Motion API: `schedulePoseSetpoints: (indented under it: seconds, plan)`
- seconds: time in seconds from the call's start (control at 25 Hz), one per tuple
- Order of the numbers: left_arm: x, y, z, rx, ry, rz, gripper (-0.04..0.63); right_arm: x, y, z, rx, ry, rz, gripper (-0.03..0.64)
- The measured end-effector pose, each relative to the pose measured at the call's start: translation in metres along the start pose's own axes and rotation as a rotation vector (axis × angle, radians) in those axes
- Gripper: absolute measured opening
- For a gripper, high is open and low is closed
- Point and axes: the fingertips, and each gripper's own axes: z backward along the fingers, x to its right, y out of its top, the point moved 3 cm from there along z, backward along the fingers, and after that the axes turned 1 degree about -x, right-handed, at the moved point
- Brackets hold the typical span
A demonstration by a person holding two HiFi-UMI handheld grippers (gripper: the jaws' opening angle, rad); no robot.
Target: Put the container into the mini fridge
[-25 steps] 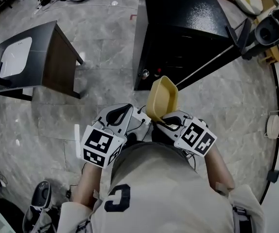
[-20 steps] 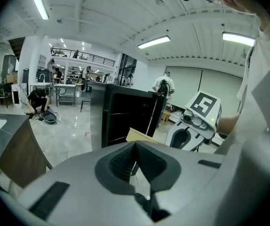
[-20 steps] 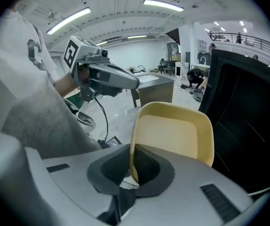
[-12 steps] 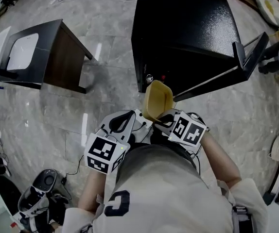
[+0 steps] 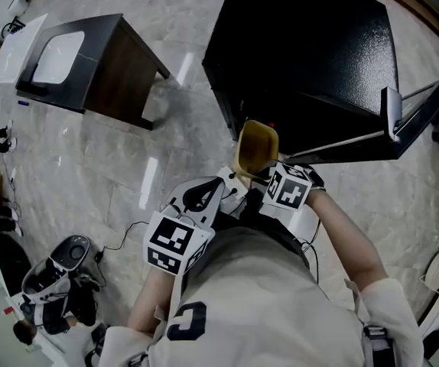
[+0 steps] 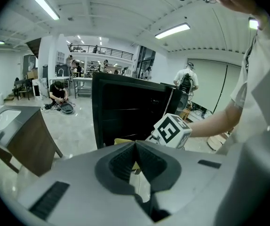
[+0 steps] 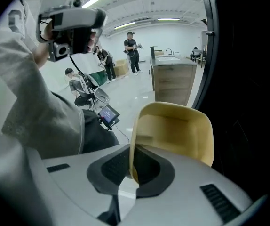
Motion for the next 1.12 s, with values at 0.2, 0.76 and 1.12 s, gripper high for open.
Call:
schedulePoseSetpoints:
  seconds: [0.2, 0.76, 1.12]
  plan:
    - [-0.009, 0.001, 0.0, -0.005, 0.023, 0.014, 0.055, 0.024, -0.005, -0.026, -0.029, 0.034, -0.023, 0.034]
    - [-0.049, -0.021, 0.003, -0.042, -0.03, 0.018, 0.055, 0.082, -0.018, -0.082, -0.238, -0.075, 0.074, 0.034]
    - [-0.076, -0.037, 0.006, -0.069, -0.036, 0.073, 0.055, 0.109, -0.039, -0.097, -0.357, -0.127, 0.166, 0.034]
